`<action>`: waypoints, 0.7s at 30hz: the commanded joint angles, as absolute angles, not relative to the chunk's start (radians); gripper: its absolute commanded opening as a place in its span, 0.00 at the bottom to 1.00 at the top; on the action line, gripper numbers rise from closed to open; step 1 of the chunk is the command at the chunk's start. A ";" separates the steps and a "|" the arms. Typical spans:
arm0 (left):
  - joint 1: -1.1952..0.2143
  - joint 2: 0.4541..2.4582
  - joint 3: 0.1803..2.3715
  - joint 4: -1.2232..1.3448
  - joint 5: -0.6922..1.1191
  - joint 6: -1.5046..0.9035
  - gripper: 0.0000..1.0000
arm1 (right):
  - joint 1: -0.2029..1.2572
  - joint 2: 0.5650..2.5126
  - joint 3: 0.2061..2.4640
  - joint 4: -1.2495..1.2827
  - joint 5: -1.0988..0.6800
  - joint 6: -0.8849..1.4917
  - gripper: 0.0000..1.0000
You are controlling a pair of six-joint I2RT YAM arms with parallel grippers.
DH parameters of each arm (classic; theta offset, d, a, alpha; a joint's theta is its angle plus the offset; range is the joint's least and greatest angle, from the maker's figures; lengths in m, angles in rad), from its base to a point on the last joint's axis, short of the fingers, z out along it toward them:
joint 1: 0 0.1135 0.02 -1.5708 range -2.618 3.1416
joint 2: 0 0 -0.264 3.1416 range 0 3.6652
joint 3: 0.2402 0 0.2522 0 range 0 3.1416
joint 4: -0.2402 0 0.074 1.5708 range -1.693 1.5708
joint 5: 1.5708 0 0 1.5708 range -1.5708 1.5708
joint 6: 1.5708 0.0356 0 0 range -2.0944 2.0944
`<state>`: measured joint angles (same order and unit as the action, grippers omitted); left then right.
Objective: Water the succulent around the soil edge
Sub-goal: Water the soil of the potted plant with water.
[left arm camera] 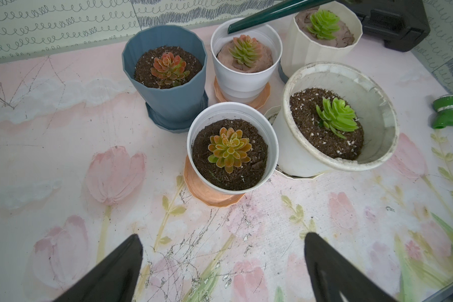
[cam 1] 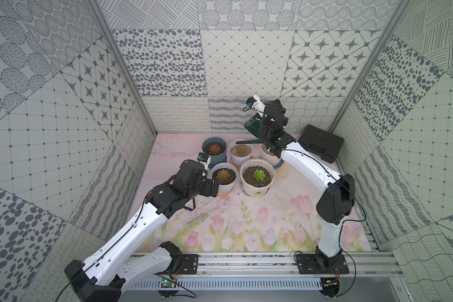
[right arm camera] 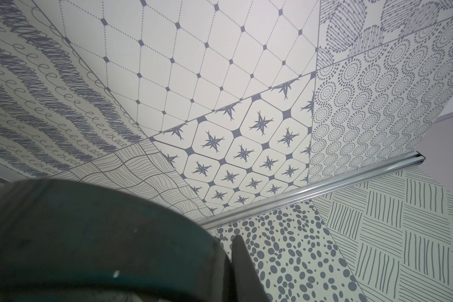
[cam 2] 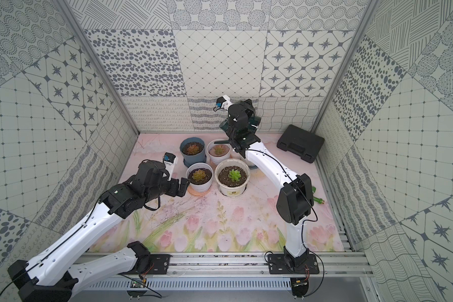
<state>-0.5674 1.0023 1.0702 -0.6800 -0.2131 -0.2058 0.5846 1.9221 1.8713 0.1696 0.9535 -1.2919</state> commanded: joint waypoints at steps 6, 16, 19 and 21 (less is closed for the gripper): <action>-0.557 0.999 1.068 -0.649 -0.189 -0.193 1.00 | 0.555 1.902 1.909 0.251 0.998 -1.268 0.00; -0.555 0.999 1.067 -0.649 -0.184 -0.193 0.99 | 0.538 1.855 1.840 0.293 1.006 -1.297 0.00; -0.555 0.998 1.068 -0.649 -0.181 -0.193 1.00 | 0.535 1.831 1.815 0.291 1.005 -1.298 0.00; -0.554 0.996 1.068 -0.649 -0.179 -0.195 1.00 | 0.535 1.814 1.796 0.290 1.003 -1.302 0.00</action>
<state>-0.5667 1.0008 1.0698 -0.6781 -0.1936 -0.2062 0.5369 1.8950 1.8053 0.1902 0.9974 -1.2995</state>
